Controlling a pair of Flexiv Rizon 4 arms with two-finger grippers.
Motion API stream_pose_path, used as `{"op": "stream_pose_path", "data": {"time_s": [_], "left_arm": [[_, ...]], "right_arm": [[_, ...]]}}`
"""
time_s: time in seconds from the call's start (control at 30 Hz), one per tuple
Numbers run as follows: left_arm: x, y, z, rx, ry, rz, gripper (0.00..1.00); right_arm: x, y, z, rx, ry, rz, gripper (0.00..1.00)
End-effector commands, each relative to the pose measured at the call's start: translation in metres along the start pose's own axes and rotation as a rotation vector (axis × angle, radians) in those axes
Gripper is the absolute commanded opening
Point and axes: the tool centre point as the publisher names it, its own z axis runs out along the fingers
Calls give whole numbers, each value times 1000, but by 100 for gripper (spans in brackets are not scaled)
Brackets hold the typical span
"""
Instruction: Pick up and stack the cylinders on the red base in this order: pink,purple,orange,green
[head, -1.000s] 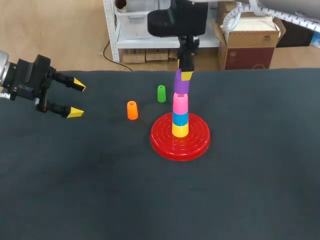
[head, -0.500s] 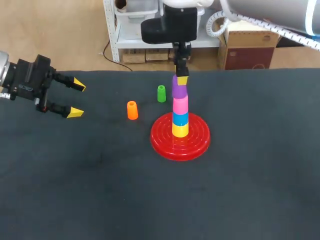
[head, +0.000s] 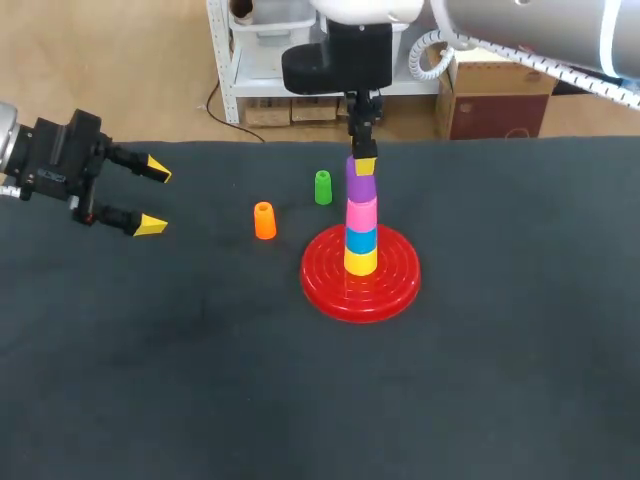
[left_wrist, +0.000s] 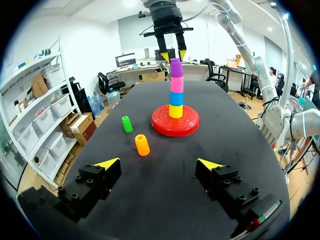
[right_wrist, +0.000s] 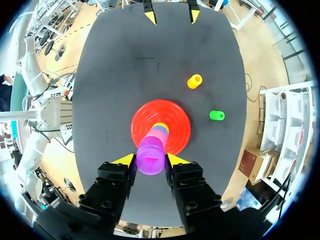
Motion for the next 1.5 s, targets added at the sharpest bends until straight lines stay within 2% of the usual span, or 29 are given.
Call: {"op": "stream_pose_path", "data": {"time_s": [0.03,0.2,0.57,0.83,1.0,1.03,1.07,1.1,1.13,1.33,1.5], "left_arm": [[1,-1,0,-4,-1,2,100],[1,-1,0,-4,-1,2,100],[1,-1,0,-4,-1,2,100],[1,-1,0,-4,-1,2,100],[1,-1,0,-4,-1,2,100],[1,-1,0,-4,-1,2,100],[1,-1,0,-4,-1,2,100],[1,-1,0,-4,-1,2,100],[1,-1,0,-4,-1,2,100],[1,-1,0,-4,-1,2,100],[1,-1,0,-4,-1,2,100]], "right_arm": [[6,12,2,28,-6,5,0],[3,18,7,46,3,16,0],[4,19,39,93,-23,104,0],[16,23,42,120,-61,181,0],[10,15,47,111,-84,169,0],[6,11,46,111,-87,150,3],[4,9,45,113,-84,144,21],[1,5,42,116,-88,138,56],[0,3,40,119,-85,126,100],[-8,-7,11,154,-86,95,100],[-32,-28,-17,203,-81,14,100]]}}
